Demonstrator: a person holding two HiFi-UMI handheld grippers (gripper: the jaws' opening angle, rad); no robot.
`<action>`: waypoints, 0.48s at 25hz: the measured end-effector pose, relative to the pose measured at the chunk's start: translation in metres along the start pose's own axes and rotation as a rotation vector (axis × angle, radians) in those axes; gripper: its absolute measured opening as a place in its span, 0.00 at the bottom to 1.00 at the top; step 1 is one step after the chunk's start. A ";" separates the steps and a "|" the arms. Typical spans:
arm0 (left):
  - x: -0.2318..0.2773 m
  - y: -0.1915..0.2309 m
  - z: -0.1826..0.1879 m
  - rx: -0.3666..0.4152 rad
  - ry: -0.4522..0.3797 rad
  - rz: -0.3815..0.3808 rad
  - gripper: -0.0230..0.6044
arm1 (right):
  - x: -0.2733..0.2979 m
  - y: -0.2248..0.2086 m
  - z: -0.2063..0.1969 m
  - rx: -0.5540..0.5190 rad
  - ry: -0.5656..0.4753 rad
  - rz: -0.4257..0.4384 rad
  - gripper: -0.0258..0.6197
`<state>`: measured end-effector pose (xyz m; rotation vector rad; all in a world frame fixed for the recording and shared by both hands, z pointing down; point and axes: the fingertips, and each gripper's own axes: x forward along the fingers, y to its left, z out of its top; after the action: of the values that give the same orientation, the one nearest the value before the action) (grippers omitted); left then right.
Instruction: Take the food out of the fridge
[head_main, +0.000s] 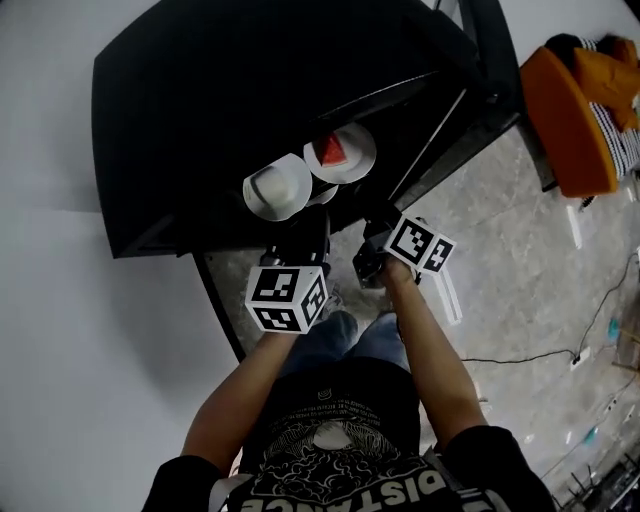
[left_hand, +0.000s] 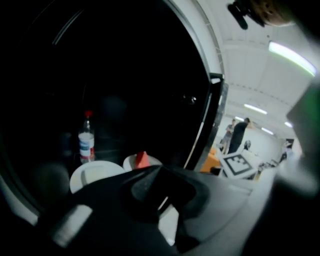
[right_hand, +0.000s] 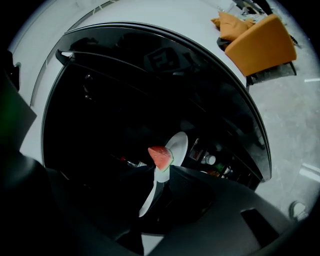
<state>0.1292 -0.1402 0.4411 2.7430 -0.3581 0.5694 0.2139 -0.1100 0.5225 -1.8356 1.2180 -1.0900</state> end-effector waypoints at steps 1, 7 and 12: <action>0.001 0.000 -0.001 0.005 0.006 -0.011 0.04 | 0.002 -0.004 0.000 0.018 -0.009 -0.004 0.14; 0.009 0.002 -0.008 0.027 0.036 -0.052 0.04 | 0.021 -0.024 0.004 0.108 -0.046 -0.016 0.18; 0.008 0.008 -0.008 0.033 0.047 -0.052 0.04 | 0.035 -0.028 0.006 0.183 -0.056 0.017 0.19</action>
<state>0.1315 -0.1466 0.4538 2.7561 -0.2673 0.6298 0.2377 -0.1331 0.5533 -1.7025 1.0627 -1.0955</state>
